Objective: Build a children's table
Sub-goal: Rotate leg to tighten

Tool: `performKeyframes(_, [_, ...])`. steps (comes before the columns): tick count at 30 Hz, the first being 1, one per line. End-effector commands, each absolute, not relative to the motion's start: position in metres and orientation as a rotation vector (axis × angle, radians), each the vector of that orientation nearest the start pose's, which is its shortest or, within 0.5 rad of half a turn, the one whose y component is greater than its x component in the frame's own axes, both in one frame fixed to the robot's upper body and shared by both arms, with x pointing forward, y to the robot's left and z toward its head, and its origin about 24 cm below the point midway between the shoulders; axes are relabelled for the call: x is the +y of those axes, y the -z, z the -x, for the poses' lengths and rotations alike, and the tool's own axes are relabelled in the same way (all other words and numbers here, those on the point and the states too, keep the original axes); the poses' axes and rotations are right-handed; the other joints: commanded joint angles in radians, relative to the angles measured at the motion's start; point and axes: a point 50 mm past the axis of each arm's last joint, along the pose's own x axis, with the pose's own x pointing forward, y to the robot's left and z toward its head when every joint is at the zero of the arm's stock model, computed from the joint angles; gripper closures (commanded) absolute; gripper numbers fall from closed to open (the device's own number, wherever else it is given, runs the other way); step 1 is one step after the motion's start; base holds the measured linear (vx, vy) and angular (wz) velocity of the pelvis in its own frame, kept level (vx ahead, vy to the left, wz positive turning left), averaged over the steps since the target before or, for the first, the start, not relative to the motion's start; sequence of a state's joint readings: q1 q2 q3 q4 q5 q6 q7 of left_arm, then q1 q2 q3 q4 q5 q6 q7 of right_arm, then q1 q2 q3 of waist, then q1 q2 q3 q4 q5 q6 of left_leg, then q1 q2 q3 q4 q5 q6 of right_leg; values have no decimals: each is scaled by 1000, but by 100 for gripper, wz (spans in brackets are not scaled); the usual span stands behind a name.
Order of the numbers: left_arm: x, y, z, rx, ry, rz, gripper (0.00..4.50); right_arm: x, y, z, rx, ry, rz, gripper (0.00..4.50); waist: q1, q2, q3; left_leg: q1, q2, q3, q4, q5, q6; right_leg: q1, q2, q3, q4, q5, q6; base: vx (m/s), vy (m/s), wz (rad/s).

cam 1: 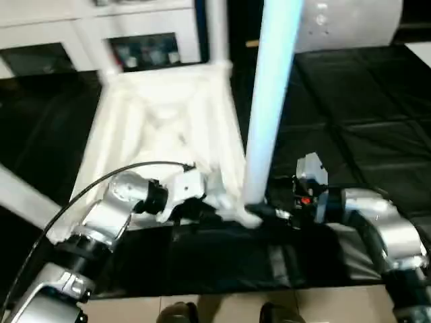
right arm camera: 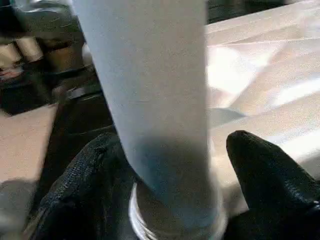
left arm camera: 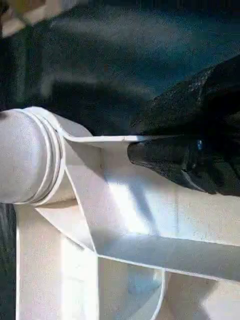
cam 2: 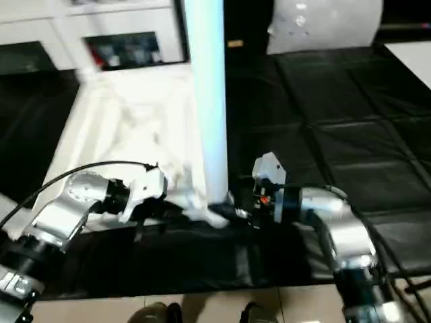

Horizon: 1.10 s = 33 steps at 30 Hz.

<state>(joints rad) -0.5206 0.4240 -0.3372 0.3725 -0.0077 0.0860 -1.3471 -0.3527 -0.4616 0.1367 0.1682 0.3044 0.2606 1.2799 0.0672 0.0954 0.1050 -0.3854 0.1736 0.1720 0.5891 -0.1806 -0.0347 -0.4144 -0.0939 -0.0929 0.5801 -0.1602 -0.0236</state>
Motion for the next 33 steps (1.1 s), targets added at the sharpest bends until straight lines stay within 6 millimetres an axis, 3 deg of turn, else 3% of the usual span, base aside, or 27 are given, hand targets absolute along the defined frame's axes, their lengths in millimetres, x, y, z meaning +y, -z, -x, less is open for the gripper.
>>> performKeyframes(1, [120, -63, -289, 394, 1655, -508, 450, -157, -84, -278, 256, -1441, 103, 121, -2, -23, -77, 19, 58, -14, -69, -190, 107, 55, -58, 51, -59, -256, -225, 0, 0, 0])
performKeyframes(14, [122, -61, -291, 414, 1781, -569, 450, -152, -85, -287, 353, -1632, 124, 233, 19, -35, -81, 13, 53, -11, -59, -137, 128, 57, -63, 53, -52, -224, -242, 0, 0, 0])
performKeyframes(21, [123, -63, -294, 413, 1781, -581, 450, -146, -83, -285, 375, -1684, 106, 244, 22, -38, -78, 16, 56, -12, -63, -174, 104, 56, -64, 55, -56, -286, -227, 0, 0, 0])
performKeyframes(29, [120, -65, -301, 391, 1637, -516, 450, -139, -82, -278, 362, -1616, 2, 245, 26, -34, -77, 17, 60, -13, -65, -168, 95, 56, -63, 57, -54, -275, -230, 0, 0, 0])
performKeyframes(31, [116, -66, -304, 385, 1545, -474, 450, -131, -76, -274, 347, -1540, -11, 245, 29, -34, -74, 14, 59, -15, -67, -179, 88, 55, -64, 56, -58, -307, -222, 0, 0, 0])
performKeyframes(32, [115, -66, -304, 381, 1512, -451, 450, -128, -74, -273, 341, -1511, -17, 245, 26, -34, -70, 17, 59, -13, -70, -206, 74, 50, -65, 58, -63, -351, -211, 0, 0, 0])
performKeyframes(33, [113, -67, -305, 376, 1490, -433, 450, -126, -72, -271, 335, -1484, -19, 245, 24, -38, -68, 17, 55, -15, -73, -231, 61, 54, -67, 55, -70, -417, -187, 0, 0, 0])
